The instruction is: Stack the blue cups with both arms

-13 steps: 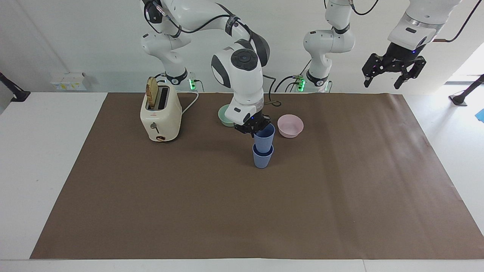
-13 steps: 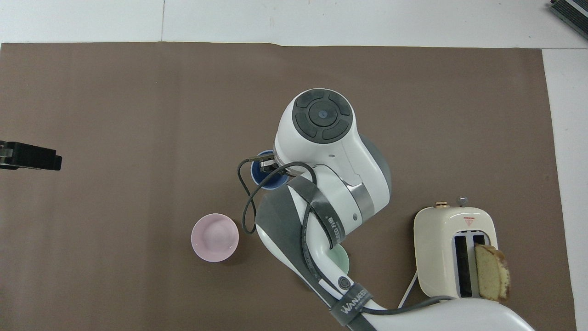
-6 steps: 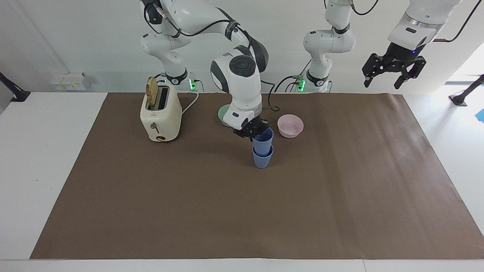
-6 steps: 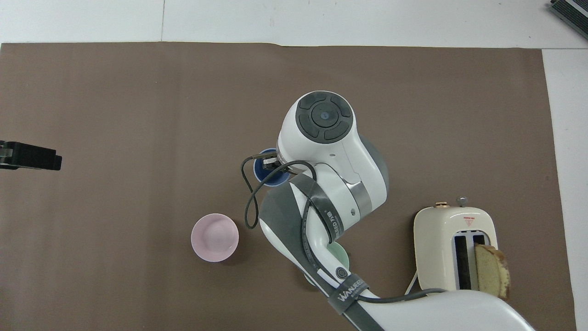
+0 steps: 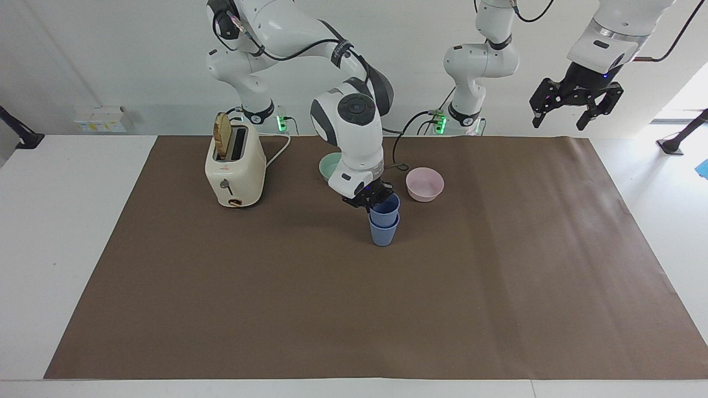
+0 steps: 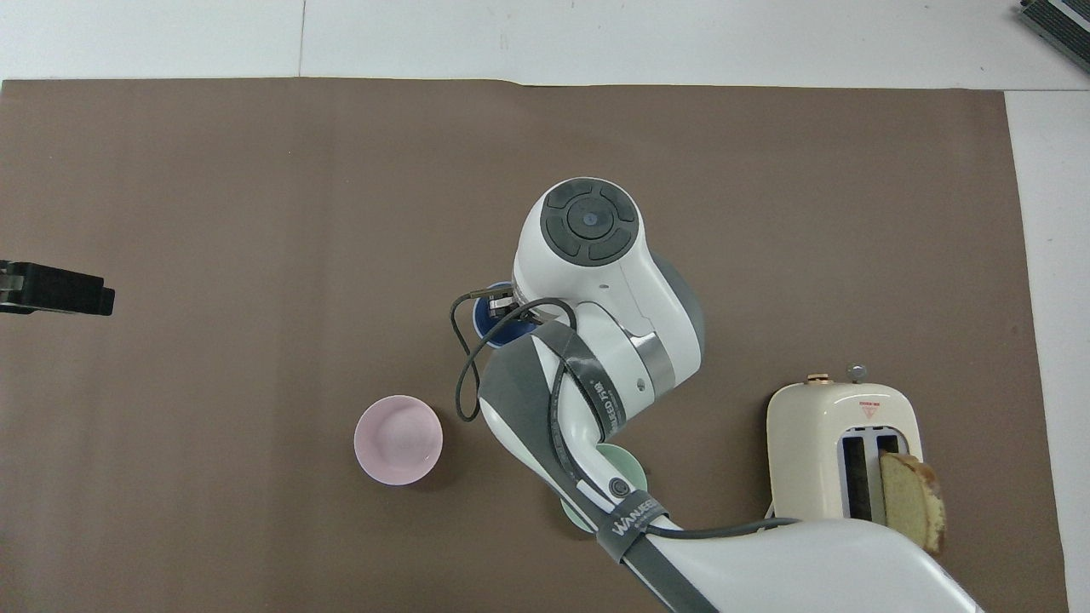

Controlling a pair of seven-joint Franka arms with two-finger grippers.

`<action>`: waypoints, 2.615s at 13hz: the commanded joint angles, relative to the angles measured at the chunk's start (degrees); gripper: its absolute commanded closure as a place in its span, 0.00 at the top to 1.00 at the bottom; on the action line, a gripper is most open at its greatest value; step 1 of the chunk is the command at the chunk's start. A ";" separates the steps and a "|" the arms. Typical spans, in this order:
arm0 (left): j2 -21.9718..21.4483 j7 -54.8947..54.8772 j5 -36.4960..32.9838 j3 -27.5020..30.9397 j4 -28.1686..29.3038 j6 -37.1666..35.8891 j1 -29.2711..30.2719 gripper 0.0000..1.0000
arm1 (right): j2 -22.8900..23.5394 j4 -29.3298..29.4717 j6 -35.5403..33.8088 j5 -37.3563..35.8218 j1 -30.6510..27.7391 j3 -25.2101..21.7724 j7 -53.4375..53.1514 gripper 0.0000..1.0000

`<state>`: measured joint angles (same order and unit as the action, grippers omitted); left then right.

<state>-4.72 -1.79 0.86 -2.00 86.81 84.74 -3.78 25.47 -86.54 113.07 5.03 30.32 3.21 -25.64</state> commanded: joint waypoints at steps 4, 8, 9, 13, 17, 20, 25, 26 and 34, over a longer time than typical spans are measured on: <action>-1.00 0.03 0.54 -0.19 0.64 -0.54 0.62 1.00 | -0.68 -1.00 1.10 -0.11 -0.79 0.48 -0.38 1.00; -1.00 0.03 0.54 -0.19 0.64 -0.54 0.62 1.00 | -1.38 -0.21 -0.91 -0.54 -0.70 0.05 -0.64 1.00; -1.00 0.03 0.54 -0.19 0.64 -0.54 0.62 1.00 | -2.69 0.49 -2.75 -0.55 -1.31 -0.39 -0.38 1.00; -1.00 0.03 0.54 -0.19 0.64 -0.54 0.62 1.00 | -9.98 2.51 -10.83 -1.16 -8.15 -0.57 1.46 1.00; -1.00 0.03 0.54 -0.19 0.64 -0.54 0.62 1.00 | -16.23 4.00 -18.13 -1.25 -18.43 -0.66 10.58 1.00; -1.00 0.03 0.54 -0.19 0.64 -0.54 0.62 1.00 | -18.16 5.76 -24.90 -6.76 -23.27 -0.66 18.76 1.00; -1.00 0.03 0.54 -0.19 0.64 -0.54 0.62 1.00 | -23.26 5.77 -29.31 -7.58 -29.51 -1.10 23.78 1.00; -1.00 0.03 0.54 -0.19 0.64 -0.54 0.62 1.00 | -24.05 5.77 -29.40 -7.40 -30.74 -1.19 24.75 1.00; -1.00 0.03 0.54 -0.19 0.64 -0.54 0.62 1.00 | -26.08 2.96 -28.17 -6.96 -31.81 -2.77 26.08 1.00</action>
<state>-4.72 -1.79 0.86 -2.00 86.81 84.74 -3.78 1.04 -81.05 83.89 -2.28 -1.70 0.11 -0.77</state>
